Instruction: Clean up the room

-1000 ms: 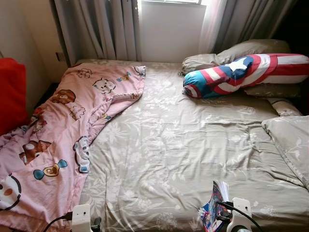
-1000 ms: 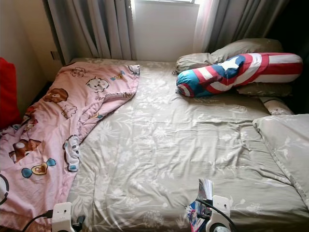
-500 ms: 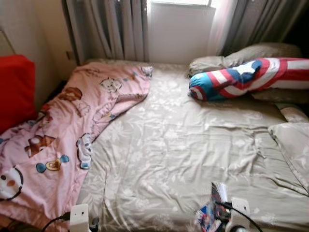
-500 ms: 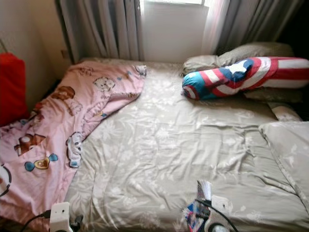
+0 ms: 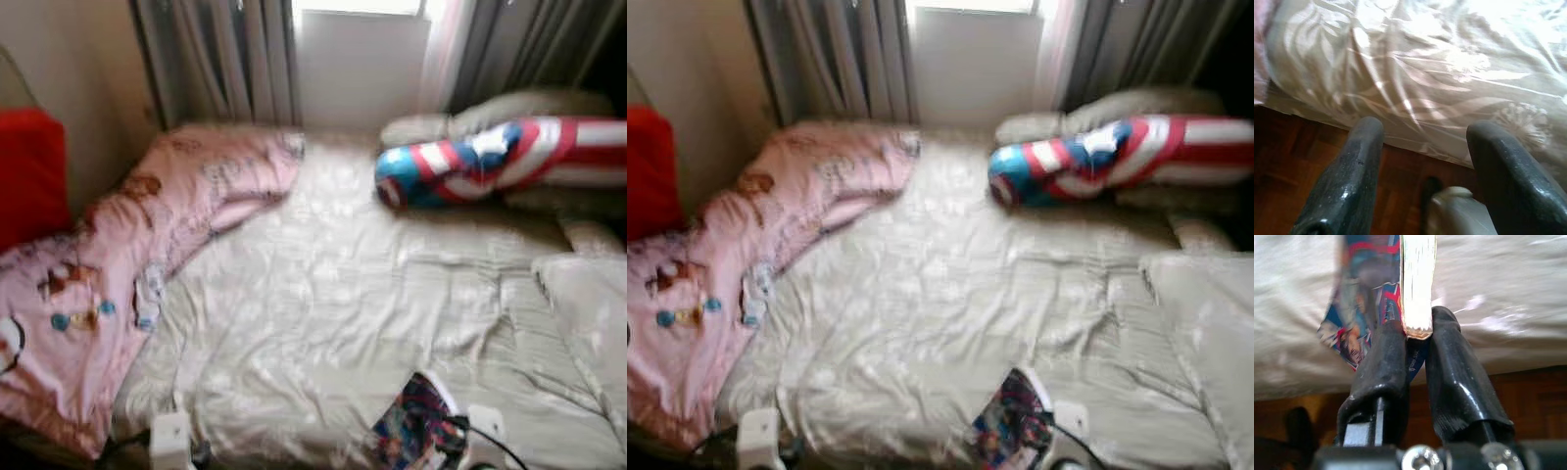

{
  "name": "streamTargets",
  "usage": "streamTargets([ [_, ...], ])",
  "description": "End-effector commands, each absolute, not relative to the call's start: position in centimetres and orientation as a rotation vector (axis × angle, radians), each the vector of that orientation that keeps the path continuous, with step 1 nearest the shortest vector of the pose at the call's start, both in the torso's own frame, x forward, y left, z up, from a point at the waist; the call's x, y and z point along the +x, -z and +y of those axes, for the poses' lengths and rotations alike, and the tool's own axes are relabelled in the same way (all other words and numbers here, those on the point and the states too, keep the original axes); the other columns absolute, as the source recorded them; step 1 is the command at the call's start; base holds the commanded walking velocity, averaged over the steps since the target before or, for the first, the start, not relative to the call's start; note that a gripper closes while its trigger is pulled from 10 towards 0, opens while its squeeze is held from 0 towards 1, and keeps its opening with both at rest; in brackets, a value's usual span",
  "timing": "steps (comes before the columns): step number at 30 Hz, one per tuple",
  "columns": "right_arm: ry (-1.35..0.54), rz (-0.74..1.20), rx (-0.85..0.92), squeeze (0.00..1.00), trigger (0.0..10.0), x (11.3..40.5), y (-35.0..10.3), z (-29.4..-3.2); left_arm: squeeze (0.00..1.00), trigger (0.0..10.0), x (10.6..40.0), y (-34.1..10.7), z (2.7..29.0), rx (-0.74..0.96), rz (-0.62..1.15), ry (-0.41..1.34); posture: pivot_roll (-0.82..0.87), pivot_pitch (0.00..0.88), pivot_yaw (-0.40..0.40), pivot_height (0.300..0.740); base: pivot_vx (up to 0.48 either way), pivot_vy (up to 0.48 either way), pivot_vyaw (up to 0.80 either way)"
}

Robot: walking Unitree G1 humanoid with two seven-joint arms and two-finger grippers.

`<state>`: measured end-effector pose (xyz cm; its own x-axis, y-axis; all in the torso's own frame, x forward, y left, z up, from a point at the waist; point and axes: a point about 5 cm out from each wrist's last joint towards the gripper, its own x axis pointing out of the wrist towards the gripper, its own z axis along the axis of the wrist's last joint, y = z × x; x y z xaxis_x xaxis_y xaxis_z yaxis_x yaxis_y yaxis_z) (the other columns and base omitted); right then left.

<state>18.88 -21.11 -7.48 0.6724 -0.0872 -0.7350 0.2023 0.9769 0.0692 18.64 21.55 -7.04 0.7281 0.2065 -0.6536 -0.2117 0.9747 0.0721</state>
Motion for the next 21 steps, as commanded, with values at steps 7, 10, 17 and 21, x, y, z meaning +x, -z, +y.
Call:
streamTargets([
  [7, 0.152, 0.214, 0.111, 0.00, 10.0, 27.13, -0.49, -21.09, 0.00, 10.0, 17.09, 7.69, 22.57, -0.047, 0.783, -0.161, 0.08, 0.000, -0.083, 0.740, 0.000, 0.000, 0.00],
  [10, 0.174, 0.218, 0.128, 0.00, 10.0, 26.92, -0.34, -21.28, 0.00, 10.0, 17.20, 7.66, 22.45, -0.047, 0.780, -0.157, 0.08, 0.000, -0.081, 0.740, 0.000, 0.000, 0.00],
  [17, 0.216, 0.246, 0.098, 0.00, 10.0, 26.49, 0.02, -21.81, 0.00, 10.0, 17.33, 7.64, 22.24, -0.041, 0.778, -0.143, 0.07, 0.000, -0.079, 0.740, 0.000, 0.000, 0.00],
  [21, 0.216, 0.246, 0.098, 0.00, 10.0, 26.49, 0.02, -21.81, 0.00, 10.0, 17.33, 7.64, 22.24, -0.041, 0.778, -0.143, 0.07, 0.000, -0.079, 0.740, 0.000, 0.000, 0.00],
])
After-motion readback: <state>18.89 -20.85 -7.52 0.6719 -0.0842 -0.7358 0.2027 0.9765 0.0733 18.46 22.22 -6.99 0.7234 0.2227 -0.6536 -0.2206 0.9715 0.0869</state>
